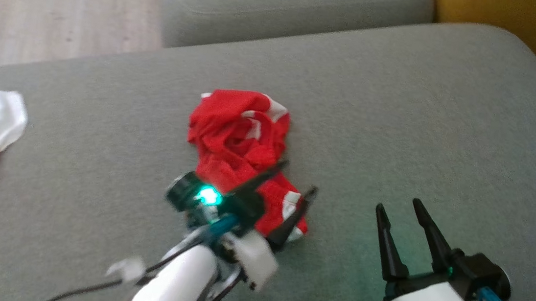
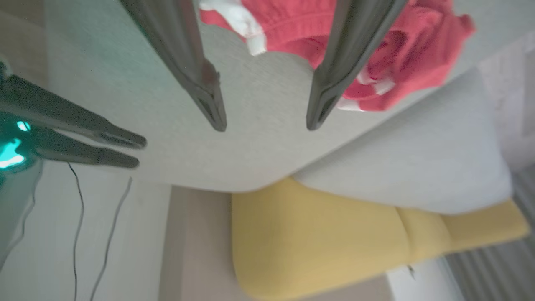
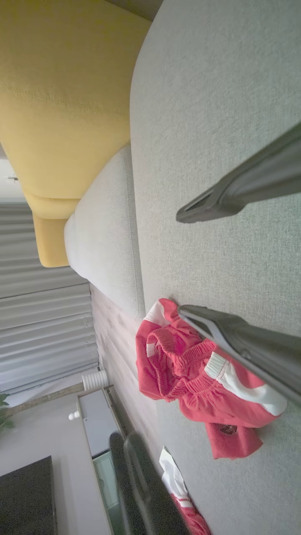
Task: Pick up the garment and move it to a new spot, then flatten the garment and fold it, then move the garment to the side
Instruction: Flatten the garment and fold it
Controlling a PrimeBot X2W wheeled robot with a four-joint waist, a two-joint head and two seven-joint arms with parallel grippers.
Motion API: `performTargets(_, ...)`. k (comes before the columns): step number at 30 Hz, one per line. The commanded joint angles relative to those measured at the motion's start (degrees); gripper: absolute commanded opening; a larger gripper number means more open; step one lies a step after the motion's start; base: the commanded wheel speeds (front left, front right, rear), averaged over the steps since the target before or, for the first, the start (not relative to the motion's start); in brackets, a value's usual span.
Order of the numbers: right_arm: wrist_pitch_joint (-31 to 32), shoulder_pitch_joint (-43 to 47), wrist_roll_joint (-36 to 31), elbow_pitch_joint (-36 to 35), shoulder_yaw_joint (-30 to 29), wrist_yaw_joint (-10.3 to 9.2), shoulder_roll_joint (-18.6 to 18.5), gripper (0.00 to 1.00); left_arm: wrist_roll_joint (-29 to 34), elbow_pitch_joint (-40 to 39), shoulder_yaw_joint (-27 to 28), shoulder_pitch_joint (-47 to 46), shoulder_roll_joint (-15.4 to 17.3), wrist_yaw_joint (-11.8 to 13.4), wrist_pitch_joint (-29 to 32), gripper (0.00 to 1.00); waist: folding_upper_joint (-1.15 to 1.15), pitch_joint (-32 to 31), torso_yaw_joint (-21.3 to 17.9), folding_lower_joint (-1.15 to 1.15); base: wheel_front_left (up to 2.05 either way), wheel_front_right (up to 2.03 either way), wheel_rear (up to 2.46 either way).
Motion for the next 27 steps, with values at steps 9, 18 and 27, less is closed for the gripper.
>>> performTargets(9,-0.52,-3.61,0.57,-1.93,3.36,0.44,0.02,1.0,-6.92,8.51,-9.8,-15.07,3.53,-0.09,11.76,1.0,0.0,3.1,-6.27,-0.01,0.0,0.0,0.0)
performTargets(18,-0.52,-3.22,0.51,-1.97,3.08,0.44,-0.32,1.0,-12.75,14.52,-15.33,-18.2,6.9,-0.09,18.78,1.0,0.0,3.15,-6.51,-0.01,0.0,0.0,0.0)
performTargets(27,-0.52,-2.74,0.3,-2.01,2.3,0.44,-0.4,1.0,-17.03,13.32,-19.49,-18.12,9.11,-0.09,20.63,0.81,0.0,2.92,-5.06,-0.01,0.0,0.0,0.0)
